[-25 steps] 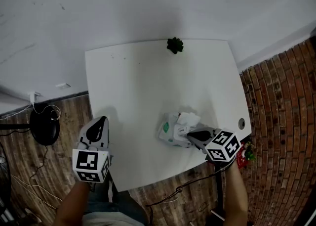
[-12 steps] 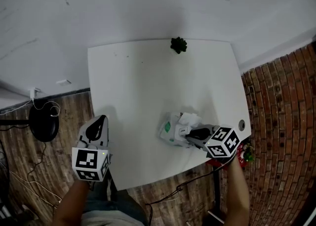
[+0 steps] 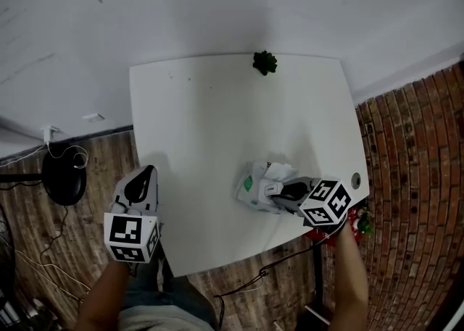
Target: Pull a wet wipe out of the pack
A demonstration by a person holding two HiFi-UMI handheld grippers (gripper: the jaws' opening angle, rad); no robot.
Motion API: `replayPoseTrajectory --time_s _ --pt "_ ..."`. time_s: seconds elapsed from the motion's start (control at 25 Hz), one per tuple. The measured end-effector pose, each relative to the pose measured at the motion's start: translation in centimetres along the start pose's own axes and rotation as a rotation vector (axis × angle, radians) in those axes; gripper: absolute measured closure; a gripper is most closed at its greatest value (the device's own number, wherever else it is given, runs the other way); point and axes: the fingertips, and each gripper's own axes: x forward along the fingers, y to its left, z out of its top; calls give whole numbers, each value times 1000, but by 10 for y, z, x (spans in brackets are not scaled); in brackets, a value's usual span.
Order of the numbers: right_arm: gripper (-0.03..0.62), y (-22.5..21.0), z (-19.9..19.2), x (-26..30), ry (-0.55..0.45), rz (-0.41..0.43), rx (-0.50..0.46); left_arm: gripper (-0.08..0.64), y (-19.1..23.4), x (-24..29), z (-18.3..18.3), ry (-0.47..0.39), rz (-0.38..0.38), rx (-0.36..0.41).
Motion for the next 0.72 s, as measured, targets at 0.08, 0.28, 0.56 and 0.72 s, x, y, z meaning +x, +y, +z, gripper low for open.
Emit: replayPoseTrajectory --time_s 0.08,0.28,0.56,0.72 --pt "511 0 0 1 2 -2 3 560 1 0 -1 2 -1 0" --pt "540 3 1 3 2 -7 15 560 1 -3 -4 5 -10 0" --pt "574 6 1 3 -21 -15 40 560 0 -9 -6 2 -15 -7" --pt "584 7 1 3 -27 -27 42 560 3 -14 -3 -8 -7 -11"
